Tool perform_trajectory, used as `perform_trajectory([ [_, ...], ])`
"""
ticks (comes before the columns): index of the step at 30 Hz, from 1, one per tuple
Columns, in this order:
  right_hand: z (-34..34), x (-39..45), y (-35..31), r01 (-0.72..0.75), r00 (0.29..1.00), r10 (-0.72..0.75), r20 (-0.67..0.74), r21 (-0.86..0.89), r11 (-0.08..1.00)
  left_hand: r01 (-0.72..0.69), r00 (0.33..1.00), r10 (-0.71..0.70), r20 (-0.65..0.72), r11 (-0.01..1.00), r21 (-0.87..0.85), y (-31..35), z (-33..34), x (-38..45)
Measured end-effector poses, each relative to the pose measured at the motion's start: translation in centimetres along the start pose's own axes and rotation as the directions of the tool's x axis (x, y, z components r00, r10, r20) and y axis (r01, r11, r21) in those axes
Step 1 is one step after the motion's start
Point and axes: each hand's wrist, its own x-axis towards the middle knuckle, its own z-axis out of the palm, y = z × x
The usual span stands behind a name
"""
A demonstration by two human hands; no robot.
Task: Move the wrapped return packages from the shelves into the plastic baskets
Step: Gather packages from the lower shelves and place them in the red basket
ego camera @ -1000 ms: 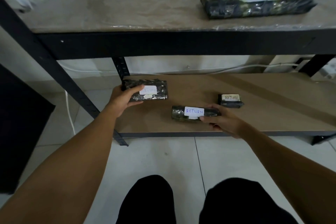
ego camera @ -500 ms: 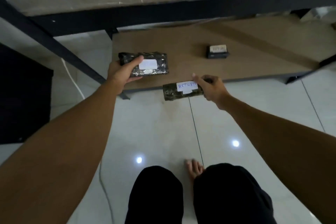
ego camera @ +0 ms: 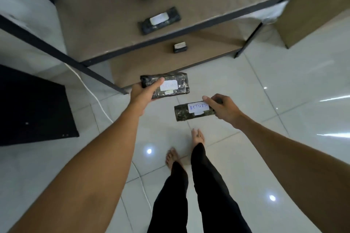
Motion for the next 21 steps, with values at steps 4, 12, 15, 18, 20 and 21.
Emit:
perform_trajectory([
  [4,-5.9,-8.6,-1.2,-0.003,0.999,0.005,-0.041,0.052,0.999,-0.027,0.997,0.024,0.072,0.999,0.035,4.8,4.0,-7.3],
  [12,-18.4,-21.8,-1.3,0.094,0.97,-0.056,-0.235,0.154,0.984,-0.162,0.966,0.131,0.223,0.979,0.123,12.3,12.9,-20.6],
  [15,-23.0,-26.6,-0.8,0.156,0.951,-0.104,-0.29,0.165,0.974,-0.218,0.954,0.192,0.229,0.972,0.094,14.0,16.5,-25.8],
  [18,-27.1,-31.4,0.1,0.211,0.931,-0.147,-0.333,0.163,0.964,-0.226,0.955,0.209,0.212,0.972,0.06,15.0,19.8,-30.7],
  [20,-29.7,-34.2,0.6,0.249,0.915,-0.177,-0.362,0.161,0.955,-0.245,0.944,0.228,0.239,0.969,0.041,15.7,21.6,-33.3],
  [21,-30.9,-35.5,0.9,0.267,0.906,-0.193,-0.378,0.153,0.952,-0.261,0.937,0.245,0.251,0.965,0.034,16.1,22.5,-34.5],
])
